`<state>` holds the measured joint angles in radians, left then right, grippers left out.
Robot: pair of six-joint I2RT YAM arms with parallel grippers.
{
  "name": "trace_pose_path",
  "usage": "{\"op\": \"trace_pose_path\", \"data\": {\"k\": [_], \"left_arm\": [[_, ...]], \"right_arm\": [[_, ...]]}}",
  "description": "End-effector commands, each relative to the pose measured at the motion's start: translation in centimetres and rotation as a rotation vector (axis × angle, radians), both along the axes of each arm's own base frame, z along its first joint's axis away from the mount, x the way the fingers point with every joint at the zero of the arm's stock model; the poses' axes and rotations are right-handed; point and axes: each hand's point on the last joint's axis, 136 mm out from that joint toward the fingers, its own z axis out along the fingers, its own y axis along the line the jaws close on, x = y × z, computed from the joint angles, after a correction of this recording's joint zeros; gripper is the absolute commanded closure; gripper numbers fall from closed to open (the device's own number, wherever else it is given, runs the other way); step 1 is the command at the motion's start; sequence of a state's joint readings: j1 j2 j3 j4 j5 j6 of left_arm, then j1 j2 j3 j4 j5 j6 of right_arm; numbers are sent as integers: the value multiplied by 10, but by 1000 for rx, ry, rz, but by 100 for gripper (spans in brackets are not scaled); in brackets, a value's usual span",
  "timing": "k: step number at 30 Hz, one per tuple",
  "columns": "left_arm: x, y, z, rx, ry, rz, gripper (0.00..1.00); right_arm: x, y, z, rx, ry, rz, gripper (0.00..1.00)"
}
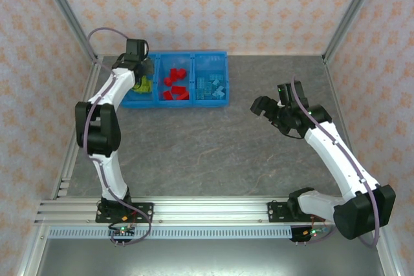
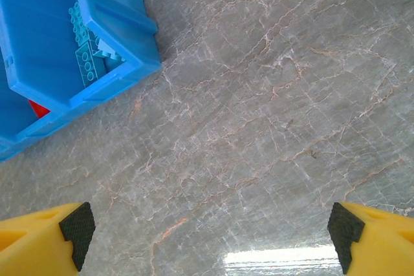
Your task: Sort the legos into containers by color
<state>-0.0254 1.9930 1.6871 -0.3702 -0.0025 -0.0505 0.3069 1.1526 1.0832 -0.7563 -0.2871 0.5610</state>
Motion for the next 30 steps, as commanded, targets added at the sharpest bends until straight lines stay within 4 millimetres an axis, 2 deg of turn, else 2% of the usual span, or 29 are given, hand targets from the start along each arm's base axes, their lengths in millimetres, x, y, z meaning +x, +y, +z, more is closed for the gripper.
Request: {"op": "trace_pose_path", "data": {"k": [1, 3, 9, 10, 16, 18, 21, 25, 28, 30], "left_arm": [[10, 2, -11, -52, 58, 22, 75], [17, 7, -20, -57, 71, 32, 74], [25, 18, -34, -88, 83, 62, 55], [23, 18, -33, -86, 85, 60, 51], [10, 11, -13, -128, 30, 49, 50], [-1, 4, 1, -148, -3, 36, 50], [-31, -14, 36, -159, -90, -5, 50], [-82, -40, 69, -143, -215, -70, 49], [-122, -46, 71, -111, -264, -85, 43], [-146, -42, 64, -88, -293, -72, 29]], "right_arm": [[-2, -7, 8, -9, -11, -34, 5], [-3, -9, 8, -11, -15, -40, 5], [-3, -8, 8, 2, -20, -44, 5], [-3, -8, 8, 1, -19, -46, 5], [1, -7, 9, -1, -25, -42, 5], [3, -7, 9, -9, -23, -38, 5], [7, -14, 9, -55, -38, -55, 4], [23, -40, 16, -169, -119, -144, 3], [34, -74, 17, -362, -190, -227, 2], [40, -97, 15, -503, -226, -284, 2]]}}
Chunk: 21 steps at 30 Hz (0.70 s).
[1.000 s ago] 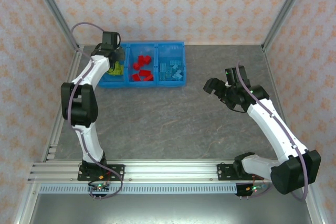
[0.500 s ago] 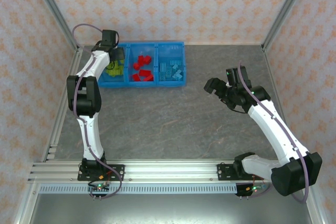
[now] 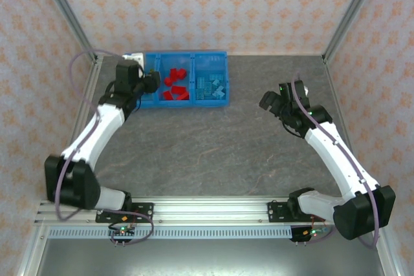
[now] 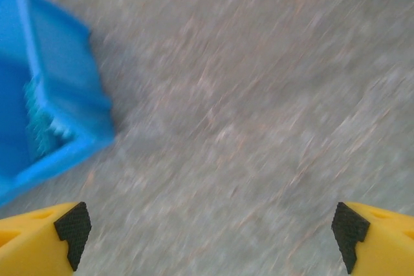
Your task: Sort the legos into containers by color
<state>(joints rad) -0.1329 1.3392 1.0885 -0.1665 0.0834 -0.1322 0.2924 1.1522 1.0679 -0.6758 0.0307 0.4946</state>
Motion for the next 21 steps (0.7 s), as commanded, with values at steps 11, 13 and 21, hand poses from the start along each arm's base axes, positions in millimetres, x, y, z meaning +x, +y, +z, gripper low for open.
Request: {"op": "trace_pose_path", "data": {"k": [11, 13, 21], "left_arm": [[-78, 62, -98, 187, -47, 255, 10], [-82, 71, -111, 218, -32, 293, 9], [-67, 62, -128, 250, -86, 214, 6]], "right_arm": [[47, -96, -80, -660, -127, -208, 1], [56, -91, -94, -638, -185, -178, 1], [69, -102, -114, -451, -320, -86, 1]]}}
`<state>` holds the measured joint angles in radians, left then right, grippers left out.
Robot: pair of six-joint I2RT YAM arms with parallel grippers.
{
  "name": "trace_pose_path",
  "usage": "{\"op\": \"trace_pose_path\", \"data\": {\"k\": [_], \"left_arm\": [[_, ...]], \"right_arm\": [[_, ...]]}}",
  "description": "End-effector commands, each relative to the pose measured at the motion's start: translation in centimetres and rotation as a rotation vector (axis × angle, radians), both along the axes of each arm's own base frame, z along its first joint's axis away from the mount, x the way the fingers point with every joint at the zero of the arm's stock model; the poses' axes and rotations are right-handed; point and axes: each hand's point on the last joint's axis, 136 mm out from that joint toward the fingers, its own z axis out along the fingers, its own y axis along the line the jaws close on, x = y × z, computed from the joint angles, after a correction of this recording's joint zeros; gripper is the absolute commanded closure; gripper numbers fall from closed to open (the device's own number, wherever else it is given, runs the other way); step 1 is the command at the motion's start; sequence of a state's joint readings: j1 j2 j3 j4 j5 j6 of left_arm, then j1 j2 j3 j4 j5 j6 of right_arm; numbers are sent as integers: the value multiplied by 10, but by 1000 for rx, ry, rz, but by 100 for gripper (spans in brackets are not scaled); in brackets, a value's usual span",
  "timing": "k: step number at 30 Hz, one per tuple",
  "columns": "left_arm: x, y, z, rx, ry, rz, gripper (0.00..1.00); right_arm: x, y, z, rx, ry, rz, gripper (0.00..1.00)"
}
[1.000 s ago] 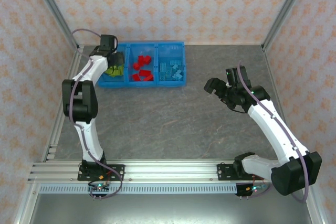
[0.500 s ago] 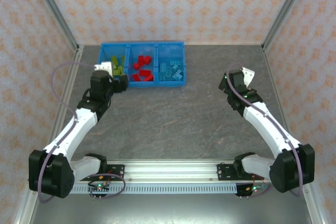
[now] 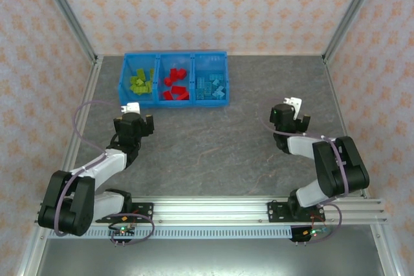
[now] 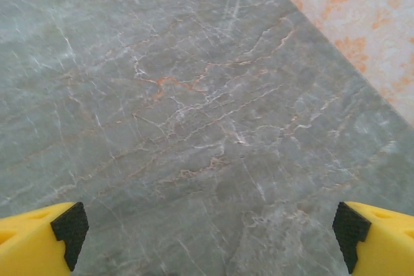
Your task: Sort the legos into containers by color
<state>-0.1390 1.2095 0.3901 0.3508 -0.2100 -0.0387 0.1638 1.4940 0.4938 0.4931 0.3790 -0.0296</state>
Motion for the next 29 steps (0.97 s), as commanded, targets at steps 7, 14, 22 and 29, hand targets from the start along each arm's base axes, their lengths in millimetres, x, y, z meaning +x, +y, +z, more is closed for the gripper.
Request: {"op": "trace_pose_path", "data": {"k": [7, 14, 22, 29], "left_arm": [[50, 12, -2, -25, -180, -30, 3], [51, 7, -7, -43, -124, -68, 0], [52, 7, -7, -43, -118, -67, 0], [51, 7, -7, -42, -119, -68, 0]], "right_arm": [[15, -7, 9, 176, -174, 114, 1], [16, -4, 9, 162, -169, 124, 1], [18, -2, 8, 162, -159, 131, 1], [18, -1, 8, 164, -160, 144, 1]]}}
